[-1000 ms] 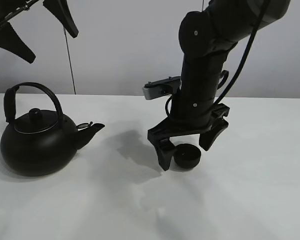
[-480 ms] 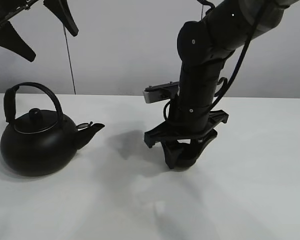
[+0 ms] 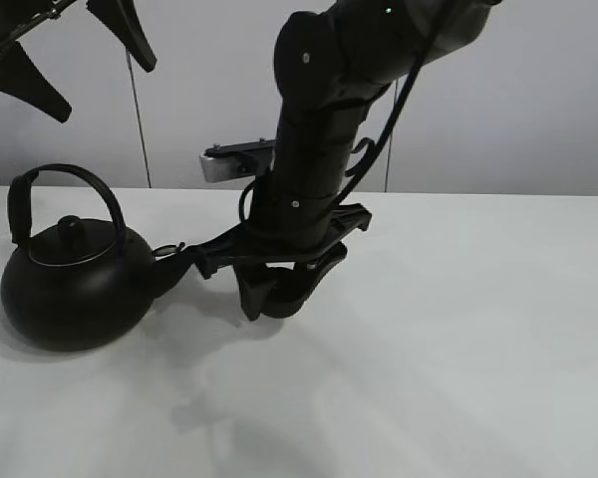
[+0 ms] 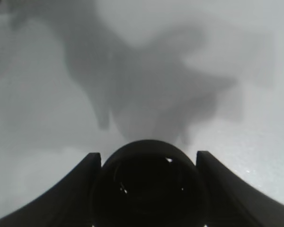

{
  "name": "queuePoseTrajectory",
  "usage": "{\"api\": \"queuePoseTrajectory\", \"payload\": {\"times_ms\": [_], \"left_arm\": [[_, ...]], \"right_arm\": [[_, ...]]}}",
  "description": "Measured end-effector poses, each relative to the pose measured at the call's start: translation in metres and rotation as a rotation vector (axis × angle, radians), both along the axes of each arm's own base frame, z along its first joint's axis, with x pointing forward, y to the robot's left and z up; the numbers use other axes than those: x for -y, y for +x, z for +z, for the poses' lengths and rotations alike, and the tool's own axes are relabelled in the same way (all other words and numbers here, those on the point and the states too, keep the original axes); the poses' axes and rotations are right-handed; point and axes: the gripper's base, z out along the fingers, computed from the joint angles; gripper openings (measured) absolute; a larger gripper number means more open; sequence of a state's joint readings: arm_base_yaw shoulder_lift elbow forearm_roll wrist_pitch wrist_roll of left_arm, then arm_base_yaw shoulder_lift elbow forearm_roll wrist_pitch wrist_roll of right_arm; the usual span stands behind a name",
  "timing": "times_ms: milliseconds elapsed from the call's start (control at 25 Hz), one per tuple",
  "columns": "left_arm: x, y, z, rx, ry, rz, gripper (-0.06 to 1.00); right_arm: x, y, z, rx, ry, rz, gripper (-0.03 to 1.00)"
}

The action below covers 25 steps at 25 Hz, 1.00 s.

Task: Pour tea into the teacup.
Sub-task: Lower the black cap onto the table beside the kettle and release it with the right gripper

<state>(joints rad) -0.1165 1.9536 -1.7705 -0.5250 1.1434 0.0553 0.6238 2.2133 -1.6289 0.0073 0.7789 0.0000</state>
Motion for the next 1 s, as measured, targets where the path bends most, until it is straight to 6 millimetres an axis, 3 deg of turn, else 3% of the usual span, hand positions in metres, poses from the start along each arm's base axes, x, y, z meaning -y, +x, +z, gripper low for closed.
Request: {"api": "queuePoseTrajectory", "payload": {"times_ms": [200,360,680,840,1000], "left_arm": [[0.0,0.0,0.0,0.001,0.0,0.0,0.69],[0.0,0.0,0.0,0.001,0.0,0.0,0.69],[0.0,0.0,0.0,0.003,0.0,0.002,0.69],[0.0,0.0,0.0,0.004,0.0,0.003,0.69],[0.0,0.001,0.0,0.005,0.0,0.003,0.69]], "right_arm": [[-0.02,0.003,-0.01,-0.011,-0.032,0.043,0.39],[-0.021,0.005,-0.019,-0.033,-0.059,0.048,0.39],[-0.021,0.007,-0.017,-0.025,-0.068,0.072,0.4],[-0.021,0.006,-0.016,-0.03,-0.072,0.073,0.61],[-0.02,0.005,-0.004,-0.056,-0.099,0.076,0.68]]}}
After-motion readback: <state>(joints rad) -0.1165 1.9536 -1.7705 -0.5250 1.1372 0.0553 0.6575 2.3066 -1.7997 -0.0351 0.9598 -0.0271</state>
